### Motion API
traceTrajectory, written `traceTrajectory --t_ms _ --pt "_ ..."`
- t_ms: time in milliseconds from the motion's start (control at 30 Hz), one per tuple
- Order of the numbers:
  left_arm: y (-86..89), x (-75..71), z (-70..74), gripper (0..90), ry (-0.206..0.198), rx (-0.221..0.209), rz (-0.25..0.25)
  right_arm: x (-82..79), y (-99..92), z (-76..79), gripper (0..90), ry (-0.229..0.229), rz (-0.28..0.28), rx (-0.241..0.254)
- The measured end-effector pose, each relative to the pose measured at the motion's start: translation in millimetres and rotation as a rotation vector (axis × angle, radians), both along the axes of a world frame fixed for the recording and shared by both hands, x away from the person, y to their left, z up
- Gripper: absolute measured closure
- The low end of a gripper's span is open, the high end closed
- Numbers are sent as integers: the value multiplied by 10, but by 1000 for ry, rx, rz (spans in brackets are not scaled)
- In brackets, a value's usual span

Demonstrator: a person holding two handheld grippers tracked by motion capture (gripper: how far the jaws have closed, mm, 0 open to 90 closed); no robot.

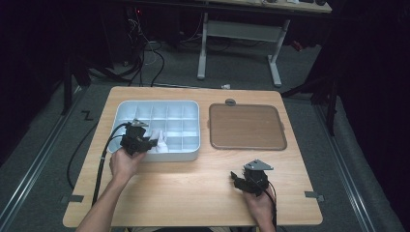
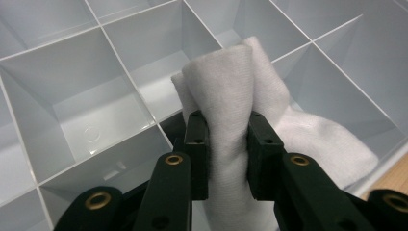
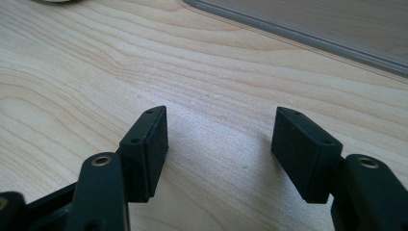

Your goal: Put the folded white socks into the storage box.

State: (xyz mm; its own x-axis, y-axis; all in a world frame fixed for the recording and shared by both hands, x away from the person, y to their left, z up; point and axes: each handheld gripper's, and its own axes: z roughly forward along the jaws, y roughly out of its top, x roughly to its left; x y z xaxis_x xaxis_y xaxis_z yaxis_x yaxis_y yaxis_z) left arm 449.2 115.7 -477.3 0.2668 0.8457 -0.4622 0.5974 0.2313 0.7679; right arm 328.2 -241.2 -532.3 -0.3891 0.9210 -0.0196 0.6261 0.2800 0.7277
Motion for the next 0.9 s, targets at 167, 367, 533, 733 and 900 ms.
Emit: traceTrajectory --t_ms 167,367,533,733,900 --pt "-12 6 -13 743 15 11 -7 -1 0 0 380 1 1 0" --pt "-21 16 -25 745 28 24 -14 -2 1 0 379 1 2 0" --pt "-45 35 -83 749 46 48 -19 -1 0 0 378 0 4 -1" --pt "-51 44 -92 751 59 55 -28 -1 1 0 377 1 3 0" --pt "-107 46 -152 753 67 94 -38 -1 1 0 378 1 3 0"
